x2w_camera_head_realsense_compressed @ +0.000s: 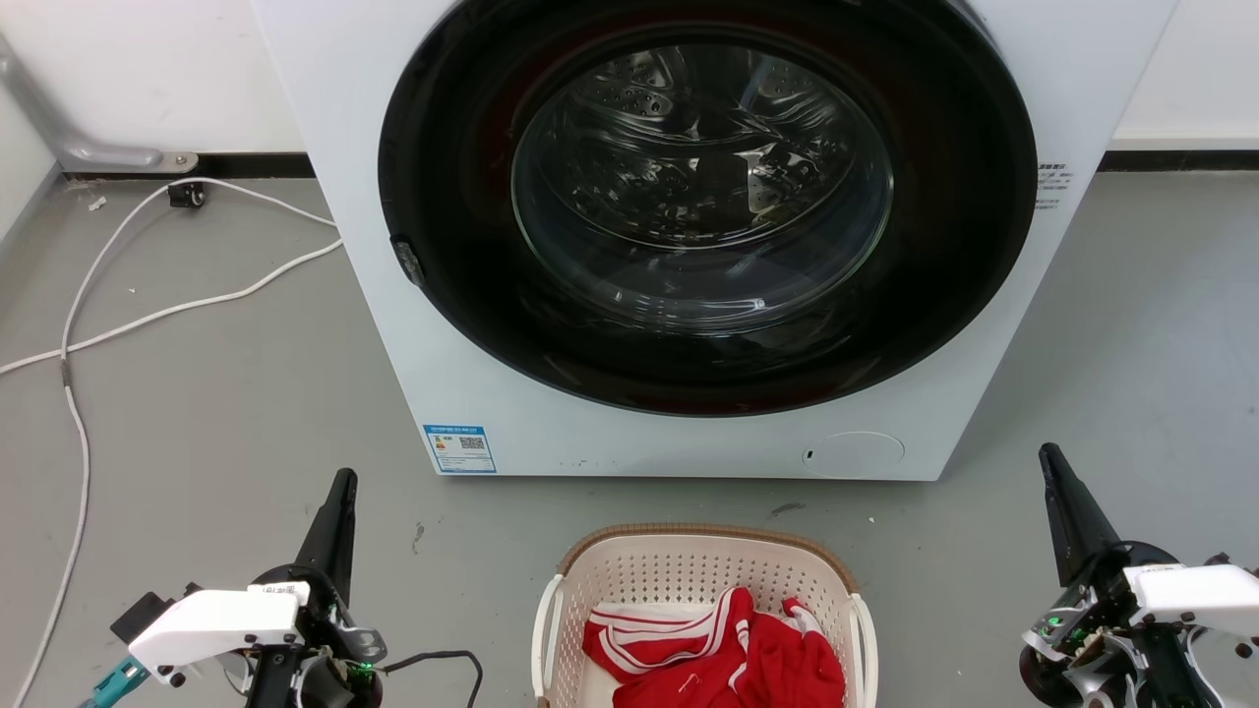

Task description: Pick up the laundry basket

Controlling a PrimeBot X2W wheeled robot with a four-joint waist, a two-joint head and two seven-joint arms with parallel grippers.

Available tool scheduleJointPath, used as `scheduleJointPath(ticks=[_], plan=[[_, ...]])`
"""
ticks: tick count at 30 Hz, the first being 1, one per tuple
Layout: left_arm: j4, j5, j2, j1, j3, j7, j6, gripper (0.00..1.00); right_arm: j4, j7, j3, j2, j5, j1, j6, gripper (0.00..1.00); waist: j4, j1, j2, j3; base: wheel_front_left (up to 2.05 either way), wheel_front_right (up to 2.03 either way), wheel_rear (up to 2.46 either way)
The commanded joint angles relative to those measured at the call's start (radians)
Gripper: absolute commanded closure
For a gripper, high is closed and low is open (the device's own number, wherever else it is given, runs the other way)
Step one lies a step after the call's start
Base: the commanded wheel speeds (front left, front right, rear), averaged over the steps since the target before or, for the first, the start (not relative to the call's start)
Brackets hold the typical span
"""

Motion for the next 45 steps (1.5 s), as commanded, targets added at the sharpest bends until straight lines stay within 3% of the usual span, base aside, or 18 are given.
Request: scheduleJointPath(ticks=[1,31,32,45], plan=[[0.001,0.005,-0.001,-0.01,0.003,0.003,-0.002,1.0,0.001,0.003,-0.002,0.004,-0.005,-0.013,0.0,1.0,0.0,0.0,0.0,0.0,0.0,0.0,0.0],[0.001,0.008,-0.004,-0.01,0.007,0.005,-0.002,1.0,0.001,0.004,-0.003,0.004,-0.007,-0.013,0.0,1.0,0.0,0.0,0.0,0.0,0.0,0.0,0.0],[0.003,0.001,-0.002,0.001,0.002,0.004,0.0,0.0,0.002,0.003,-0.002,0.002,0.0,0.001,0.0,0.0,0.0,0.0,0.0,0.0,0.0,0.0,0.0],[-0.008,0.031,-0.007,0.045,-0.027,-0.048,0.0,0.0,-0.006,-0.048,0.019,0.005,-0.042,0.055,0.0,0.0,0.0,0.0,0.0,0.0,0.0,0.0,0.0]])
